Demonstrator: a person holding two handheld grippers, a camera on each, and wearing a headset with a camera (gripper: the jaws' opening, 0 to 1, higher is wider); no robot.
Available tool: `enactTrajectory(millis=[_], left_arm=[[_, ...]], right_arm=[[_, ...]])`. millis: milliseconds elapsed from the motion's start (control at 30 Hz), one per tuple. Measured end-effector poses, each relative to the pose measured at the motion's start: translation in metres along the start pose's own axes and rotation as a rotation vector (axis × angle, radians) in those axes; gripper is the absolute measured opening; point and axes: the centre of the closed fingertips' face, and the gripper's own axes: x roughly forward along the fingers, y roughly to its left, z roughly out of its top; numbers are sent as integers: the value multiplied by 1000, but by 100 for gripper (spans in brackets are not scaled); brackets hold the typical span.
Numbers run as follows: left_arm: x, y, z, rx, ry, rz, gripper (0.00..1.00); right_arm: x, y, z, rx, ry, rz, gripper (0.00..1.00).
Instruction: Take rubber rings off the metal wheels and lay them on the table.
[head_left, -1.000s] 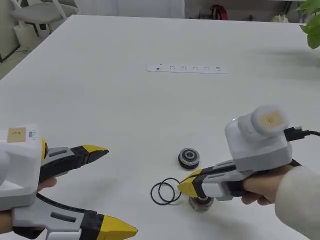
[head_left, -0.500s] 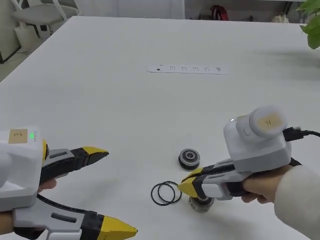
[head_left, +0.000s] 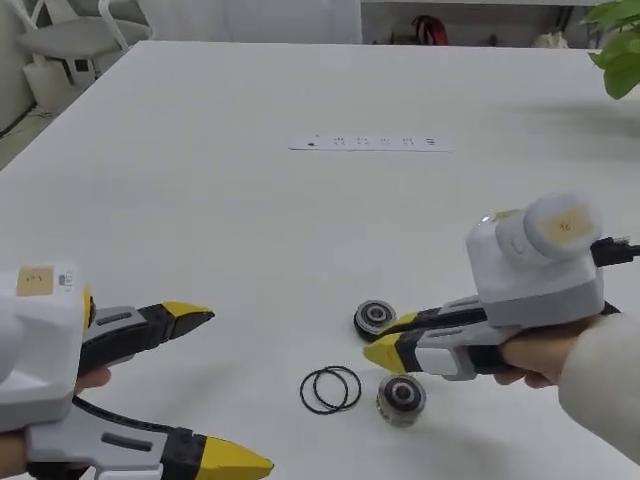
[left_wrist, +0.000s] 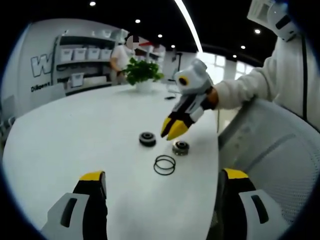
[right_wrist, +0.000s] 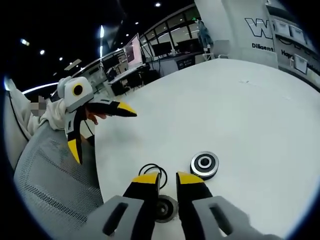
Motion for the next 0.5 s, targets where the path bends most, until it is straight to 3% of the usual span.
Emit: enactTrajectory(millis=[233, 500], left_arm=[[-1, 0, 1, -2, -5, 2, 97], [-2, -3, 11, -16, -43, -11, 97]], right_arm=[[-13, -5, 13, -8, -61, -17, 15], [-32, -16, 29, -14, -145, -50, 21]])
